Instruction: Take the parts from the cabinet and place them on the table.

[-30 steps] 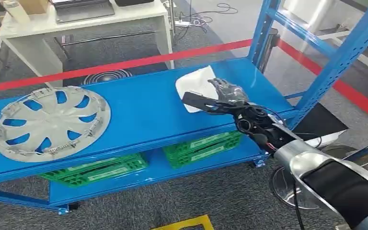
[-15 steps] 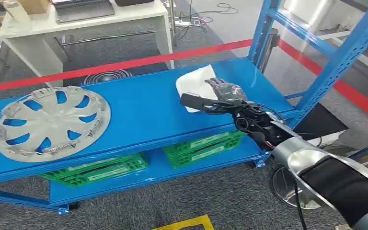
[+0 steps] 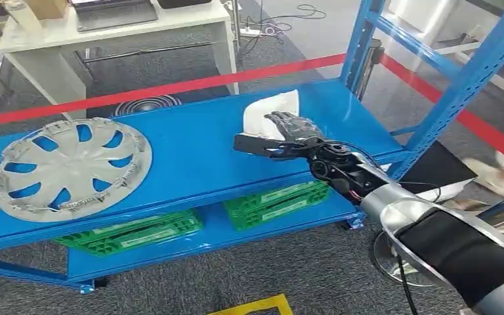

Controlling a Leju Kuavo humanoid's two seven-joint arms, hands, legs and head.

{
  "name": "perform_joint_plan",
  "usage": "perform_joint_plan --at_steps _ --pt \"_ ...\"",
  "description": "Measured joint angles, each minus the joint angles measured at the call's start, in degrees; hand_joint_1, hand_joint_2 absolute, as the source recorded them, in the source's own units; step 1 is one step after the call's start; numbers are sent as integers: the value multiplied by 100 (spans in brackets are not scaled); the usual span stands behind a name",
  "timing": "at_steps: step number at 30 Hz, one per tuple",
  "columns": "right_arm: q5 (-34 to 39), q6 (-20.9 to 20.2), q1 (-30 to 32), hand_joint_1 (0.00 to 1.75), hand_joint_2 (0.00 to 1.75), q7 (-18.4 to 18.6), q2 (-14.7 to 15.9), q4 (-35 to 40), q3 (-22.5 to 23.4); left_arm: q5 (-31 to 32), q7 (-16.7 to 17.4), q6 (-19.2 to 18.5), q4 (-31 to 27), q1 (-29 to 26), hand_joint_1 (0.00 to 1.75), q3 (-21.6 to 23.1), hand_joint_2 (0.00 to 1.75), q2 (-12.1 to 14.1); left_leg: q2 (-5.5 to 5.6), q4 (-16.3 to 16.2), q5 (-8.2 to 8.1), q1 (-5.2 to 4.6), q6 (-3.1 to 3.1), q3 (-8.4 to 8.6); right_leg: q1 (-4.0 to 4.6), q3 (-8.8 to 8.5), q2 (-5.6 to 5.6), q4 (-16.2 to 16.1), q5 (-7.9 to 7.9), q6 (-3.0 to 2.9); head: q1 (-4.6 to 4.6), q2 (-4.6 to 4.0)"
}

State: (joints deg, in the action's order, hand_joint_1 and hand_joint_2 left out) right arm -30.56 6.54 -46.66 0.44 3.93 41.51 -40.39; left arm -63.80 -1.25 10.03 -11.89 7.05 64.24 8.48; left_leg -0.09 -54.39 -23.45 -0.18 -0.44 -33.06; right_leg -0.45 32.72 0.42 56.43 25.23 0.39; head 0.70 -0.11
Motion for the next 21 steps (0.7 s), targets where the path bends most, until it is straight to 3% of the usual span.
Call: perform_joint_plan --at_steps 21 --pt "0 39 -26 0 175 -28 -63 -398 -153 -9 4 0 0 -1 0 0 0 0 1 0 0 0 0 0 0 0 0 0 0 0 0 0"
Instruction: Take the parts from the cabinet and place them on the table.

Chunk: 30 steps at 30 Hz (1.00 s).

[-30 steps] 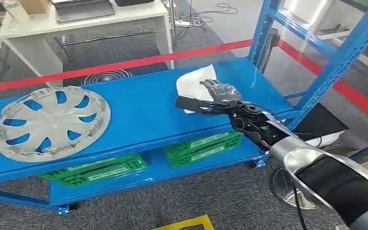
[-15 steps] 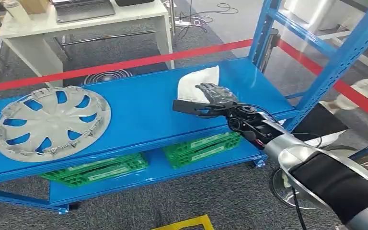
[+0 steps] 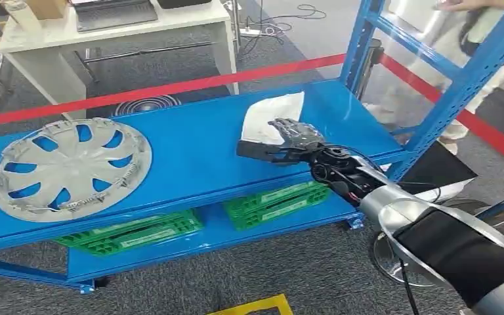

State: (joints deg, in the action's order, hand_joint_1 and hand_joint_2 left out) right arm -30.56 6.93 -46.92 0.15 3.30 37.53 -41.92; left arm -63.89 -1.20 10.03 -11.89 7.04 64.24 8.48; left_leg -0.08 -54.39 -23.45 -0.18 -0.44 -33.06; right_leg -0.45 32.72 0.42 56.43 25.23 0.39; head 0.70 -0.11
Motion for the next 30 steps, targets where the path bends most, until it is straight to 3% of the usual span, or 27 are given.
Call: perform_joint_plan --at_steps 5,19,30 --pt "0 55 -1 0 175 -57 -9 -63 -31 7 0 -2 0 0 0 0 0 0 0 0 0 0 0 0 0 0 0 0 0 0 0 0" --pt "111 227 0 0 175 -693 -9 -181 -59 52 0 -44 0 0 0 0 0 2 -1 0 0 0 0 2 0 1 1 0 0 0 0 0" --pt "212 321 2 0 175 -793 -9 -247 -61 50 -7 -44 0 0 0 0 0 0 -1 0 0 0 0 2 0 1 1 0 0 0 0 0"
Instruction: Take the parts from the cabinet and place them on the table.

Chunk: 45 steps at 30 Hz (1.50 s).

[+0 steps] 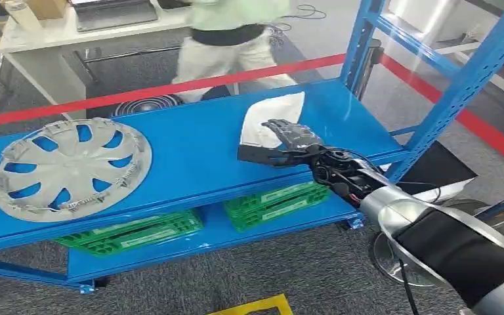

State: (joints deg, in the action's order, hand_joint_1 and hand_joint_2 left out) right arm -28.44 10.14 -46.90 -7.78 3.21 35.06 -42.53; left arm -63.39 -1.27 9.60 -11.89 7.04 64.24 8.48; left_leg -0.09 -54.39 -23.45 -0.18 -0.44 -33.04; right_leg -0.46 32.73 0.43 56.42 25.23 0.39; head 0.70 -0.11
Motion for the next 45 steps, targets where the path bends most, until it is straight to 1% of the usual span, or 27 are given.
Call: perform_joint_plan --at_steps 10,23,45 --pt "201 18 20 0 175 -113 0 -85 13 20 -4 0 0 0 0 0 0 -2 -1 0 0 0 0 1 0 0 1 0 0 0 0 0" --pt "486 142 94 0 175 -485 0 -330 39 116 -33 -11 0 1 0 9 0 -26 -1 0 0 0 0 1 0 -1 1 0 0 0 0 0" --pt "682 142 98 0 175 -492 0 -470 55 105 -33 -13 0 1 0 11 0 -33 -1 -1 0 0 0 2 0 0 1 0 0 0 0 0"
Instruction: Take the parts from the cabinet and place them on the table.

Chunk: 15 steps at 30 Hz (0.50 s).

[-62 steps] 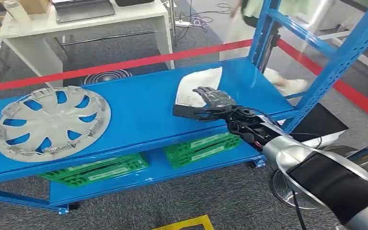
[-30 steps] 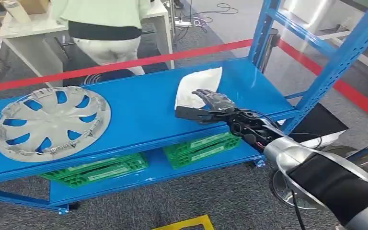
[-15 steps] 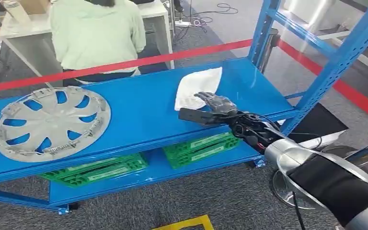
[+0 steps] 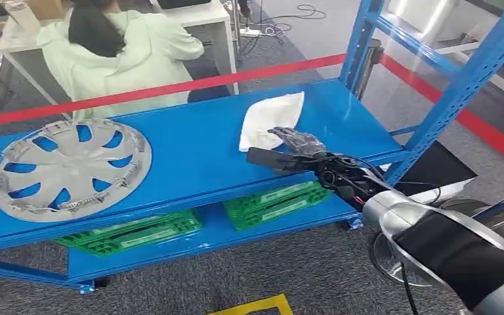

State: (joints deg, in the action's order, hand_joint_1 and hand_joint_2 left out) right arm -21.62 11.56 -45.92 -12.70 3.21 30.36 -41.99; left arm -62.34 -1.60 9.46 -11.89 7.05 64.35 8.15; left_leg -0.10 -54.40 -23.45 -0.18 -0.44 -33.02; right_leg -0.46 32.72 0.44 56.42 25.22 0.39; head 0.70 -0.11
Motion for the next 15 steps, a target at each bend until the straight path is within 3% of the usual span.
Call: perform_joint_plan --at_steps 9,15 --pt "15 42 0 0 175 -7 0 0 7 -15 -2 0 0 0 0 0 0 -2 0 0 0 0 0 0 0 0 0 0 0 0 0 0" --pt "39 413 -26 0 175 24 0 4 39 -50 -2 9 0 0 0 0 0 -4 0 0 0 0 0 0 0 -2 0 0 -1 0 0 0"
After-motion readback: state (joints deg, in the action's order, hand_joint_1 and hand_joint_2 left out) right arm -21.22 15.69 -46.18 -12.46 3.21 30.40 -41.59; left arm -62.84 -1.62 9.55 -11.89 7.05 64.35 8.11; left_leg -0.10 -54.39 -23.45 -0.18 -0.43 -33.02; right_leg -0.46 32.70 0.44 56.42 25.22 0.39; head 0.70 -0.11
